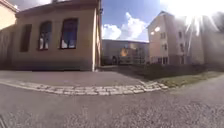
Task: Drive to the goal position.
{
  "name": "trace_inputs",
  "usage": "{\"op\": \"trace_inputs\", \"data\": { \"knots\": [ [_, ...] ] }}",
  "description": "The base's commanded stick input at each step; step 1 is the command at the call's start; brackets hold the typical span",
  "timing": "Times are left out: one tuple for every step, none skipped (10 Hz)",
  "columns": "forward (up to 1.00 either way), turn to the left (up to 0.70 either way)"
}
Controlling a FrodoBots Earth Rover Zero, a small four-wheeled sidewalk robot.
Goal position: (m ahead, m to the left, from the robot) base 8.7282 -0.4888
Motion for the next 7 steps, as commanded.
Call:
{"op": "trace_inputs", "data": {
  "knots": [
    [0.85, 0.00],
    [0.85, -0.19],
    [0.85, -0.34],
    [0.85, -0.34],
    [0.85, -0.15],
    [0.85, -0.02],
    [0.85, 0.00]
  ]
}}
